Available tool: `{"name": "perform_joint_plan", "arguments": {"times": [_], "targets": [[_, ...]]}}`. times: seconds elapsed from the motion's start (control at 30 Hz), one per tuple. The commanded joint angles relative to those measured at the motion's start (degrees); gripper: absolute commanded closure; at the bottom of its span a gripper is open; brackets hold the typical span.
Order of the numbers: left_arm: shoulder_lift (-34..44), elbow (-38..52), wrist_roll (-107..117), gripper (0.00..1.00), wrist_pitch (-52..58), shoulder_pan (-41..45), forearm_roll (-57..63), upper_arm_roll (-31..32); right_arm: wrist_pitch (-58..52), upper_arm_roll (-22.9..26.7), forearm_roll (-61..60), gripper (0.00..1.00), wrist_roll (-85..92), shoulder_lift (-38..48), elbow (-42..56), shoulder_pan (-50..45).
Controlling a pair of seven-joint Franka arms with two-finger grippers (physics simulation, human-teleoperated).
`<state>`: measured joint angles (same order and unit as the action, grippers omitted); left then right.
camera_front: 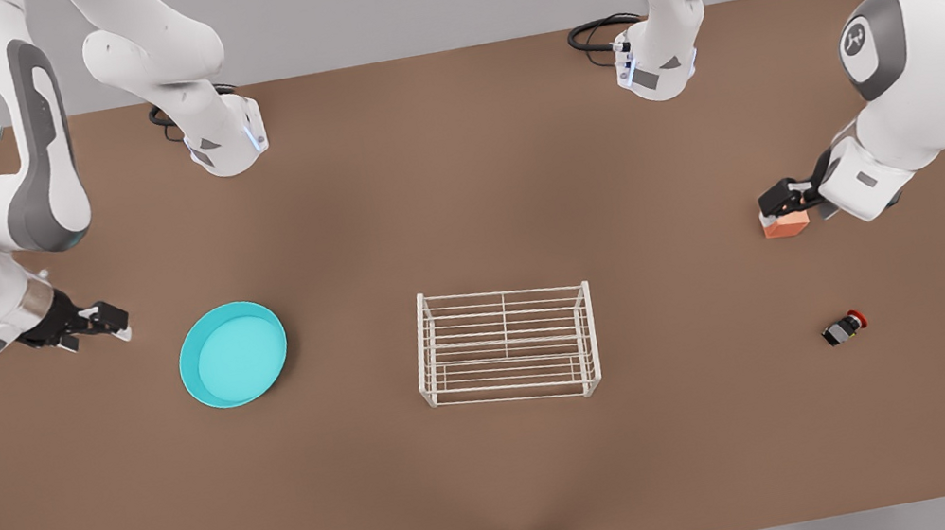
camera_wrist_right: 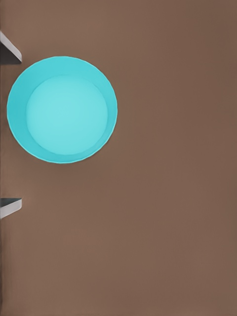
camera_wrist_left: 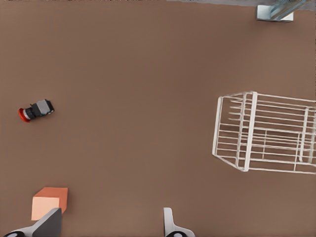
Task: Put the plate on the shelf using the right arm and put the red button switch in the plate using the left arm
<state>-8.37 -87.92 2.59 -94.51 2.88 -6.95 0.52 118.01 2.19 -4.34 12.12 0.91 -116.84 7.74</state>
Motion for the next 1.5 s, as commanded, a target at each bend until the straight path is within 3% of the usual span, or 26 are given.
{"name": "perform_joint_plan", "arguments": {"times": [0.0, 0.3, 0.37, 0.43, 0.5, 0.57, 0.67, 0.8, 0.93, 1.07, 1.27, 1.47], "targets": [[0.02, -0.05, -3.91, 0.00, -1.20, -0.07, -0.43, 0.00, -0.85, -0.08, -0.14, 0.00, 4.84, 0.05, 0.03, -5.72], [0.38, -2.16, -0.22, 0.00, 3.98, -2.80, 2.11, -1.05, -0.68, -0.96, -2.60, 0.00, 5.28, -16.91, 12.25, -6.25], [0.73, -4.10, 4.60, 0.00, 4.69, -2.88, 3.78, -1.05, -0.68, -1.05, -9.02, 0.00, 7.12, -19.98, 12.43, -5.46], [1.51, -4.89, 19.71, 0.02, 4.07, -2.97, 3.87, -1.05, -4.28, -1.05, -9.10, 0.00, 6.42, -20.07, 11.72, -3.53], [3.63, -4.89, 58.89, 0.00, 0.04, -2.97, 4.05, -0.96, -4.55, -1.05, -9.02, 0.00, 9.58, -21.39, 10.41, -1.06], [0.91, -6.21, 79.40, 0.00, -6.21, -2.97, 4.05, -0.96, -4.63, -1.14, -9.02, 0.00, 13.54, -23.32, 10.05, 0.34], [-4.28, -6.21, 87.23, 0.00, -10.87, -2.36, 4.14, -0.88, -4.63, -1.14, -8.58, 0.01, 16.79, -24.73, 10.05, 1.84], [-11.49, -9.11, 104.53, 0.00, -24.66, -2.09, 12.65, -1.05, -5.25, -1.14, -8.40, 0.02, 18.81, -27.28, 10.23, 2.36], [-13.07, -9.11, 127.21, 0.00, -20.01, -2.27, 15.30, -0.96, -4.55, -1.14, -8.40, 0.02, 20.13, -30.71, 11.11, 4.03], [-17.73, -9.11, 131.00, 0.00, -24.84, -3.23, 13.80, -1.05, -2.52, -1.14, -8.84, 0.02, 19.96, -33.52, 12.51, 4.74], [-25.73, -4.01, 131.00, 0.00, -32.93, -8.25, 18.81, -1.14, -0.85, -1.40, -12.09, 0.11, 19.60, -35.54, 13.13, 4.74], [-32.06, 1.18, 130.65, 0.00, -34.16, -9.30, 18.20, -1.14, -0.85, -1.75, -12.53, 0.35, 18.81, -36.33, 13.13, 4.56]]}}
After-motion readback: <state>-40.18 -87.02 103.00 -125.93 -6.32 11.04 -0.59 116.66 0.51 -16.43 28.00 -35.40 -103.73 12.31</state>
